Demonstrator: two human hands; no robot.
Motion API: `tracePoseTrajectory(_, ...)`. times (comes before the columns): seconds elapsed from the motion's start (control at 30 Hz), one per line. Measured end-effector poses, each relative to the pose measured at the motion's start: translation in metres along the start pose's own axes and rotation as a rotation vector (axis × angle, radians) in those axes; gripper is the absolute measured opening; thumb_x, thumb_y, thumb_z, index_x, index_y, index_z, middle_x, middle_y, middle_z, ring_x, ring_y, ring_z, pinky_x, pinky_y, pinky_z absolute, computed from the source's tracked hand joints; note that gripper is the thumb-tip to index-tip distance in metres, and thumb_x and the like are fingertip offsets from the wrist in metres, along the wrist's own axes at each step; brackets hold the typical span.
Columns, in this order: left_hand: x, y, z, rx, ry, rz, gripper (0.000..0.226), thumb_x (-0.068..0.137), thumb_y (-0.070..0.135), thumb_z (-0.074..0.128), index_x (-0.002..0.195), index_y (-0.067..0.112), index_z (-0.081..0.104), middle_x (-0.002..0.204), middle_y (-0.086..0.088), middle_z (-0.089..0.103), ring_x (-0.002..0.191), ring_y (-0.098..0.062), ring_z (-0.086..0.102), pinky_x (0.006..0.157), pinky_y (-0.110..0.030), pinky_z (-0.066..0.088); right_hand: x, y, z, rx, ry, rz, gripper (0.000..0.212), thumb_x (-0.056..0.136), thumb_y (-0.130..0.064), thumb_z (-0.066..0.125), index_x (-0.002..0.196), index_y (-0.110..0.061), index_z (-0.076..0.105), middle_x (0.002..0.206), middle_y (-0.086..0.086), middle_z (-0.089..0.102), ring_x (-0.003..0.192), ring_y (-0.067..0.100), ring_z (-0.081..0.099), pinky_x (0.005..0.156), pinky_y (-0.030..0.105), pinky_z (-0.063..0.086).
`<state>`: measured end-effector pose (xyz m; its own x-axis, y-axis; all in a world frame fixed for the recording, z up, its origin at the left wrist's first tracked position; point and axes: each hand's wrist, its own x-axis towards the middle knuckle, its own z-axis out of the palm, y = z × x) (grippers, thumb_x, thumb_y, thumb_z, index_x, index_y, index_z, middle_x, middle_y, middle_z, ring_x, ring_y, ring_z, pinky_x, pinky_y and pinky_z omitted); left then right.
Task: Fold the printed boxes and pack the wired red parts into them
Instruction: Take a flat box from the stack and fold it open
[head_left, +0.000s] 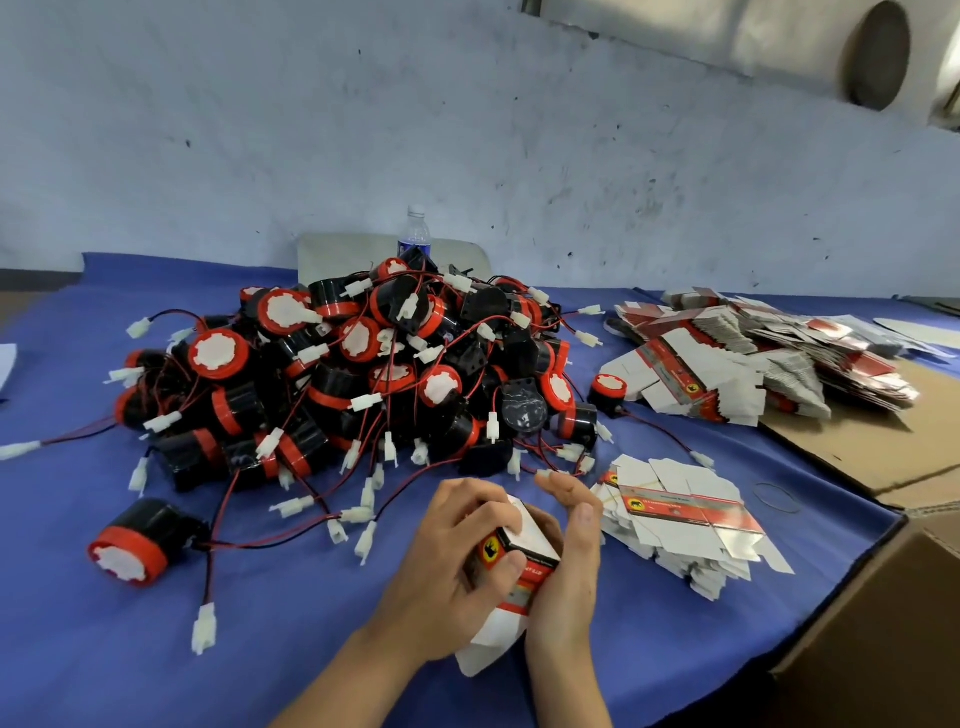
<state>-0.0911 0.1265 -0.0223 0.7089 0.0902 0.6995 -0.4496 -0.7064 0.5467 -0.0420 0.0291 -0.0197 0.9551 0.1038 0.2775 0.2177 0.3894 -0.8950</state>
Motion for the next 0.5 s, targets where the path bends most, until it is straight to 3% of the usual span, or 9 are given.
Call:
tracePoseTrajectory(0.13, 0.0005, 0.0001, -0.0002, 0.011, -0.019, -0.008, 0.011, 0.089, 0.038, 0.048, 0.096, 0.029, 0.049, 0.107, 0.018, 0.045, 0.103, -0.014, 0.047, 0.084, -0.018, 0.038, 0.0023, 0.0046, -0.0013, -0.039, 0.028, 0.004, 0.047, 0.084, -0.055, 0.038, 0.108, -0.019, 0.056, 0.106, -0.010, 0.068, 0.087, 0.011, 0.067, 0.069, 0.018, 0.051)
tracePoseTrajectory(0.5, 0.0023, 0.0026, -0.0040, 0.037, -0.031, -0.009, 0.010, 0.086, 0.033, 0.050, 0.087, 0.028, 0.042, 0.096, 0.019, 0.039, 0.092, -0.009, 0.042, 0.080, -0.010, 0.030, 0.0056, -0.0001, -0.0022, -0.044, -0.026, 0.006, 0.037, 0.081, -0.041, 0.038, 0.104, -0.019, 0.056, 0.098, -0.001, 0.067, 0.079, 0.005, 0.067, 0.067, 0.014, 0.049)
